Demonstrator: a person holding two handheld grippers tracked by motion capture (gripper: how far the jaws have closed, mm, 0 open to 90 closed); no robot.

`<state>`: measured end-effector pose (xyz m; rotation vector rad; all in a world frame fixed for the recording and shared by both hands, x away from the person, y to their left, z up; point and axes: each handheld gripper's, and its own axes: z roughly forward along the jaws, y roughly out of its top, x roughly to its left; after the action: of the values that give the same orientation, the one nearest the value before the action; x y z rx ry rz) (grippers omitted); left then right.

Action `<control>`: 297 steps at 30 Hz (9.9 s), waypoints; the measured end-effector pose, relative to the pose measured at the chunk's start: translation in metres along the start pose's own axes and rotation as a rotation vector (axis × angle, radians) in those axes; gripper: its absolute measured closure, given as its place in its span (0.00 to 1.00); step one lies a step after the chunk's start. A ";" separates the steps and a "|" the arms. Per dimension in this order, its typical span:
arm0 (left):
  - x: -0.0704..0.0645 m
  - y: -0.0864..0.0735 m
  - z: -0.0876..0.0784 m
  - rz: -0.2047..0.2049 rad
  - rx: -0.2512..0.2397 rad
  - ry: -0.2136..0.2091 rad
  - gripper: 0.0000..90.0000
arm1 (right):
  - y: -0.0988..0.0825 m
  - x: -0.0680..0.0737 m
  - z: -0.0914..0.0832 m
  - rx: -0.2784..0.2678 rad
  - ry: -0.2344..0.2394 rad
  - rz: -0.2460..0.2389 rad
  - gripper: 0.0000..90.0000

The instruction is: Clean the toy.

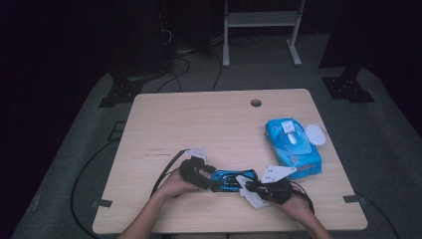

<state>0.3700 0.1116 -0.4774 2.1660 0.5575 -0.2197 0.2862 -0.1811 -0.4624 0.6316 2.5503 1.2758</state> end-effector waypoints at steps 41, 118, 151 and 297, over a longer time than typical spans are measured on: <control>-0.006 -0.003 -0.002 0.037 -0.030 0.018 0.35 | -0.010 0.016 -0.007 -0.032 -0.009 -0.063 0.96; -0.028 -0.002 -0.019 0.326 -0.190 -0.040 0.78 | -0.003 0.018 -0.018 -0.046 -0.023 -0.038 0.95; -0.019 -0.010 -0.016 0.354 -0.114 0.029 0.80 | 0.073 -0.006 0.027 0.030 -0.080 0.087 0.95; -0.021 -0.005 -0.013 0.360 -0.090 0.035 0.80 | 0.031 -0.014 -0.020 -0.034 -0.221 0.144 0.94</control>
<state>0.3489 0.1181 -0.4659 2.1423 0.1848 0.0389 0.2996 -0.1853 -0.4257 0.9094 2.3355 1.2145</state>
